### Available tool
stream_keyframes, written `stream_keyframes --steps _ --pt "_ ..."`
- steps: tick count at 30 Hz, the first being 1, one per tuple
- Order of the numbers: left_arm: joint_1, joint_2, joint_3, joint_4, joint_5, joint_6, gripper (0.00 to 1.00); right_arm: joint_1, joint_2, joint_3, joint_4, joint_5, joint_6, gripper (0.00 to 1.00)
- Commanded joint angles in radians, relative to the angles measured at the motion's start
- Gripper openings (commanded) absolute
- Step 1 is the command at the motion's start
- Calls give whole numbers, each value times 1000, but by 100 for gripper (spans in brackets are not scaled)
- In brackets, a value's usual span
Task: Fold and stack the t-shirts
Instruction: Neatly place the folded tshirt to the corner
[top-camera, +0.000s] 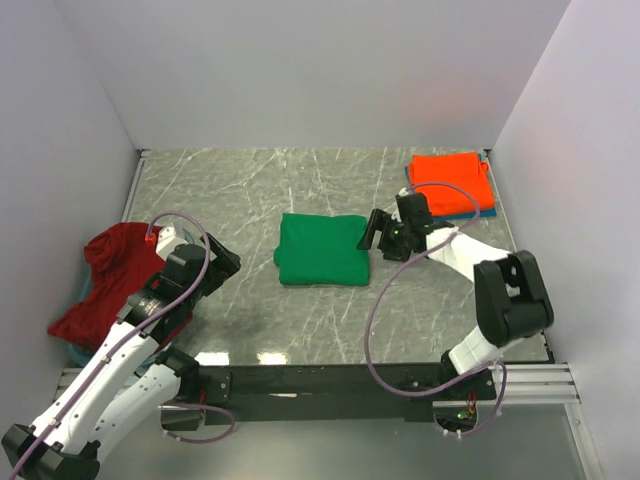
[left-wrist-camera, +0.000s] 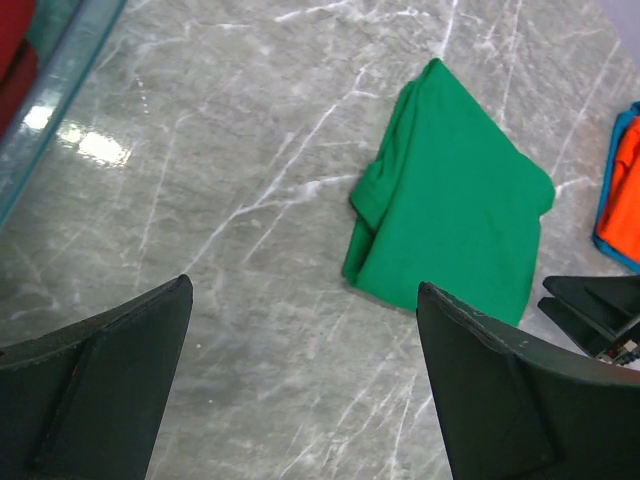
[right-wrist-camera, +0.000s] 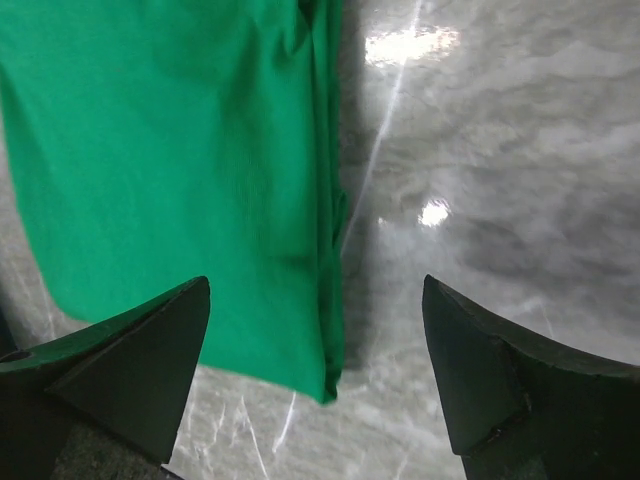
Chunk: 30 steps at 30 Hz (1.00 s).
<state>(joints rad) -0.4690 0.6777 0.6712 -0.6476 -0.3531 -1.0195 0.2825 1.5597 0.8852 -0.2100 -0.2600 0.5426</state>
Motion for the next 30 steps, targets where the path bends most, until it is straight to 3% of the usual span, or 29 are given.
stream_keyframes --steps 1,14,22,23,30 --pt "0 -13 -2 -9 -37 -14 99 29 72 84 50 -16 17 91" --pt "0 -18 -21 13 -40 -8 99 124 234 179 11 50 39 67" --pt "0 2 -21 9 -55 -13 100 172 266 207 -39 148 14 39" --pt "0 3 -21 6 -58 -14 99 173 266 213 -46 157 10 30" --pt "0 14 -10 -15 -79 -25 100 195 258 270 -57 235 -105 6"
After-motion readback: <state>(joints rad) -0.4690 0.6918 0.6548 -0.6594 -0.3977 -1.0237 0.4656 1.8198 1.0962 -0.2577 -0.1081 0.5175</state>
